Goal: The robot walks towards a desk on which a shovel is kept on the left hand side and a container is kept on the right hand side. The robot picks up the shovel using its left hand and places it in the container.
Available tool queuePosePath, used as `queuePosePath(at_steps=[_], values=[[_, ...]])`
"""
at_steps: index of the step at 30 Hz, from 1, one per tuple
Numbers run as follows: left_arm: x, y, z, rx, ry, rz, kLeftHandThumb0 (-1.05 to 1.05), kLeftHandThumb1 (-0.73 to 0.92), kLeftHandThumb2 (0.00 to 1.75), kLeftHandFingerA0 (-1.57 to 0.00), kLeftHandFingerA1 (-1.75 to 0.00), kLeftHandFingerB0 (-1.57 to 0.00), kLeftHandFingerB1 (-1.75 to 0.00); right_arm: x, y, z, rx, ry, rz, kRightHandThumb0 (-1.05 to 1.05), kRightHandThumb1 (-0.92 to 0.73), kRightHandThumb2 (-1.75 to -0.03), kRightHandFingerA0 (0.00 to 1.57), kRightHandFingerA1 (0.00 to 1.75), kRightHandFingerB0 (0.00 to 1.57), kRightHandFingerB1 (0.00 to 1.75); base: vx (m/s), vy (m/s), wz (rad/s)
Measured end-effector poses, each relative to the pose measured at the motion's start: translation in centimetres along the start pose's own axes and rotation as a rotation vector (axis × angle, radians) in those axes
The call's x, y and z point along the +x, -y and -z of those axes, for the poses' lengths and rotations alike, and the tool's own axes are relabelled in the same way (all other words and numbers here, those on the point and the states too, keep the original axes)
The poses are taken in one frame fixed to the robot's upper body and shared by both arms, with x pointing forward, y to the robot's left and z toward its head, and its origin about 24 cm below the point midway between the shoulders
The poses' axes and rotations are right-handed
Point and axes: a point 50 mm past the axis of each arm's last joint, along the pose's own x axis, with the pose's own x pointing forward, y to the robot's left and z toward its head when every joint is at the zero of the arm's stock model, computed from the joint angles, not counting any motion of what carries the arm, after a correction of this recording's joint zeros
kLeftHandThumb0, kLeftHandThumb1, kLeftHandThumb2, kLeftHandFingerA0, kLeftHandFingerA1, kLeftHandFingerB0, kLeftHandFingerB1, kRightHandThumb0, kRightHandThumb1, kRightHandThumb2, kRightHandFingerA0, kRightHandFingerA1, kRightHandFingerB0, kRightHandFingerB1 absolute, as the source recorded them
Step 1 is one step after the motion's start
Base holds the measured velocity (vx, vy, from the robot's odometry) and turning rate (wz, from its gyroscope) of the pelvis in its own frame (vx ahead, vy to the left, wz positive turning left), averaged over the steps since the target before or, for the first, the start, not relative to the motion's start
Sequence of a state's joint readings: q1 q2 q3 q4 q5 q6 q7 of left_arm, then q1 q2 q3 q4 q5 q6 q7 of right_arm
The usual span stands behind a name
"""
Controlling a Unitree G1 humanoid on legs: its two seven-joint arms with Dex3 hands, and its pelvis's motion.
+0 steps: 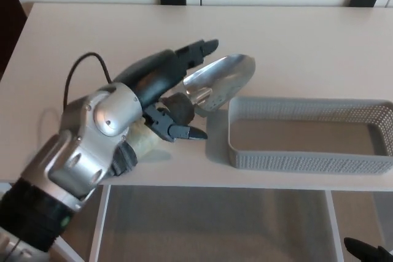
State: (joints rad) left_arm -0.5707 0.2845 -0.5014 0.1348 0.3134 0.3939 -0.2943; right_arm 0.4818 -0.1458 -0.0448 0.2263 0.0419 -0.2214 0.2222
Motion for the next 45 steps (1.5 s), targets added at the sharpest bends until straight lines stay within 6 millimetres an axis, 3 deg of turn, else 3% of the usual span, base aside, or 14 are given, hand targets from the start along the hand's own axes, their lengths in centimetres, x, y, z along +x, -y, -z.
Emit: queuePosePath(at_steps=[13,24,25,26,27,29,30,31,32,39,40,41,42,45], values=[[1.3,1.7,3.5,0.056,-0.308,-0.044,-0.58,0.37,0.7,0.0,0.0,0.0,-0.02,0.1,0.0,-0.2,0.004,-0.011,-0.002,-0.62,-0.6,-0.83,0.28,0.51,0.16,0.44,0.0,0.0,0.0],[1.1,1.3,3.9,0.131,-0.372,-0.134,-0.56,0.36,0.72,0.0,-0.06,0.0,-0.08,0.1,0.0,-0.4,0.005,-0.014,-0.004,-0.61,-0.61,-0.84,0.25,0.5,0.16,0.45,0.0,0.0,0.0],[1.0,1.2,3.8,0.135,-0.375,-0.138,-0.56,0.33,0.67,0.0,-0.07,0.0,-0.08,0.1,0.0,-0.4,0.004,-0.014,-0.005,-0.61,-0.61,-0.84,0.26,0.51,0.17,0.45,0.0,0.0,0.0],[1.0,1.2,3.8,0.137,-0.377,-0.14,-0.54,0.4,0.53,0.0,-0.11,0.0,-0.1,0.1,0.1,-0.4,0.003,-0.013,-0.004,-0.61,-0.61,-0.84,0.26,0.51,0.17,0.45,0.0,0.0,0.0],[1.0,1.2,3.8,0.139,-0.38,-0.142,-0.57,0.32,0.67,0.0,-0.1,0.0,-0.11,0.1,0.1,-0.4,0.004,-0.013,-0.004,-0.62,-0.61,-0.84,0.27,0.51,0.17,0.45,0.0,0.0,0.0],[1.0,1.3,3.8,0.146,-0.385,-0.145,-0.57,0.32,0.67,0.0,-0.1,0.0,-0.11,0.1,0.1,-0.4,0.004,-0.014,-0.004,-0.62,-0.61,-0.84,0.27,0.51,0.17,0.45,0.0,0.0,0.0],[1.0,1.4,3.8,0.147,-0.385,-0.145,-0.57,0.4,0.53,0.0,-0.14,0.0,-0.13,0.1,0.1,-0.4,0.003,-0.014,-0.004,-0.62,-0.61,-0.84,0.27,0.51,0.17,0.45,0.0,0.0,0.0],[1.0,1.4,3.8,0.149,-0.388,-0.144,-0.59,0.39,0.54,0.0,-0.15,0.0,-0.16,0.2,0.1,-0.4,0.003,-0.014,-0.004,-0.62,-0.6,-0.84,0.27,0.51,0.16,0.44,0.0,0.0,0.0],[1.0,1.5,3.8,0.149,-0.39,-0.143,-0.53,0.33,0.74,0.0,-0.14,0.0,-0.15,0.2,0.1,-0.5,0.004,-0.013,-0.004,-0.62,-0.6,-0.84,0.28,0.51,0.16,0.44,0.0,0.0,0.0],[1.3,2.4,4.2,0.141,-0.415,-0.121,-0.52,0.32,0.74,0.0,-0.16,0.0,-0.16,0.3,0.2,-0.5,0.001,-0.014,-0.004,-0.6,-0.61,-0.84,0.28,0.51,0.17,0.45,0.0,0.0,0.0],[1.3,2.6,4.4,0.136,-0.424,-0.118,-0.63,0.35,0.58,-0.02,-0.2,0.0,-0.17,0.3,0.2,-0.6,0.0,-0.013,-0.005,-0.61,-0.61,-0.84,0.27,0.51,0.16,0.45,0.0,0.0,0.0],[1.3,2.7,4.6,0.133,-0.435,-0.115,-0.59,0.28,0.67,0.0,-0.19,0.0,-0.14,0.3,0.2,-0.6,0.0,-0.012,-0.005,-0.56,-0.75,-0.61,0.33,0.44,0.19,0.35,0.0,0.0,0.0],[1.3,2.8,4.9,0.132,-0.446,-0.11,-0.56,0.33,0.78,0.0,-0.2,0.0,-0.16,0.3,0.2,-0.6,-0.001,-0.012,-0.005,-0.6,-0.62,-0.84,0.27,0.51,0.16,0.44,0.0,0.0,0.0],[1.4,3.1,5.5,0.135,-0.471,-0.098,-0.56,0.34,0.78,-0.01,-0.32,0.0,-0.17,0.4,0.2,-0.6,-0.001,-0.012,-0.005,-0.61,-0.62,-0.84,0.27,0.51,0.16,0.45,0.0,0.0,0.0]])
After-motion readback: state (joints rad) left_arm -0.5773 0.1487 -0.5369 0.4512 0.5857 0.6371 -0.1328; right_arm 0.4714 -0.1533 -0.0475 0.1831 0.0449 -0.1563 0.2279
